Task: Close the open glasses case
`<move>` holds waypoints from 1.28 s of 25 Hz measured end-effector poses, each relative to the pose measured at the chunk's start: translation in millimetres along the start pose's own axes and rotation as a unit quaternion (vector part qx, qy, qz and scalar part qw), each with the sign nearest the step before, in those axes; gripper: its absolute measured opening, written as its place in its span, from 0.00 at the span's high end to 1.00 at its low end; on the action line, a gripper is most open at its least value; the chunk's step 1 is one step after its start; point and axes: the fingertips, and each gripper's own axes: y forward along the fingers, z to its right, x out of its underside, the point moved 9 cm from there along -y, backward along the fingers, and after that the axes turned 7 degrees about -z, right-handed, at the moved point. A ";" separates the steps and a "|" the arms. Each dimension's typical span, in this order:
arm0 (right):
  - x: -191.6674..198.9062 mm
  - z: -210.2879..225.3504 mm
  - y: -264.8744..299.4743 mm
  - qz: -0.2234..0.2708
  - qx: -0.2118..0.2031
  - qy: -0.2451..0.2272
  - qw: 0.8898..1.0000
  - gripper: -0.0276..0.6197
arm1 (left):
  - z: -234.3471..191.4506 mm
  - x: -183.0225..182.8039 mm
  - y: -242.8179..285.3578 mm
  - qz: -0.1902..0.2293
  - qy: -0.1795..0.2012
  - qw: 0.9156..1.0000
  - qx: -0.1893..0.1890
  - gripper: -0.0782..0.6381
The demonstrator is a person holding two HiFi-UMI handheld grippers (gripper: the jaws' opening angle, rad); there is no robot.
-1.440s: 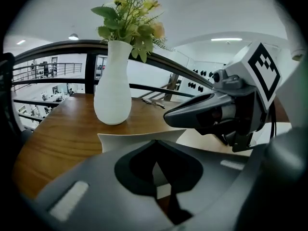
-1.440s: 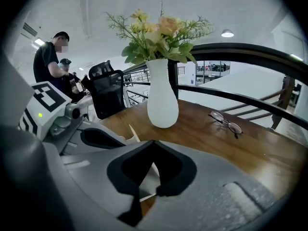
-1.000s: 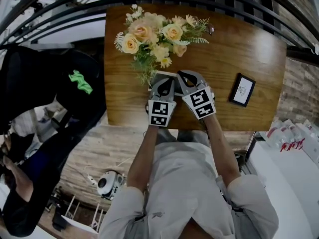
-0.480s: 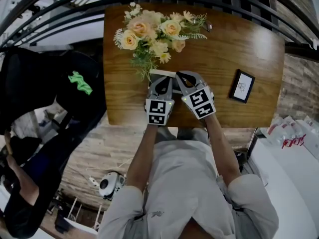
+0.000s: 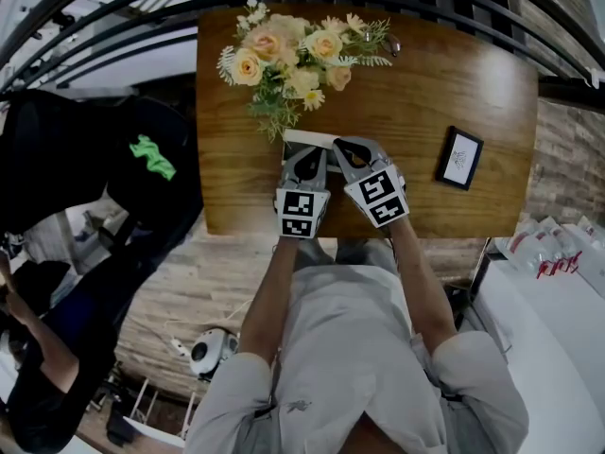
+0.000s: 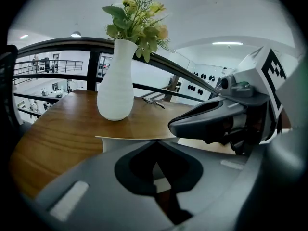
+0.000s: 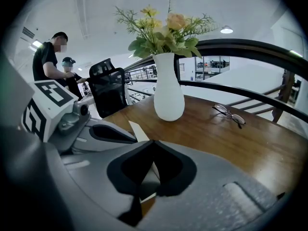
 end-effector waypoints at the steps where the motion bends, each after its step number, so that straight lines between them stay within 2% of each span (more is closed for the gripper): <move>1: 0.8 -1.1 -0.1 0.000 0.000 0.000 1.000 0.95 | 0.2 0.9 -0.7 0.000 0.000 1.000 0.000 0.87; 16: 15.6 -16.6 -3.0 -0.012 -0.007 0.006 1.000 0.95 | 3.1 17.3 -11.3 -0.009 0.002 1.000 0.013 0.87; 32: 30.5 -27.1 -1.6 -0.022 -0.013 0.014 1.000 0.95 | 6.5 34.5 -16.8 -0.027 -0.014 0.999 0.020 0.87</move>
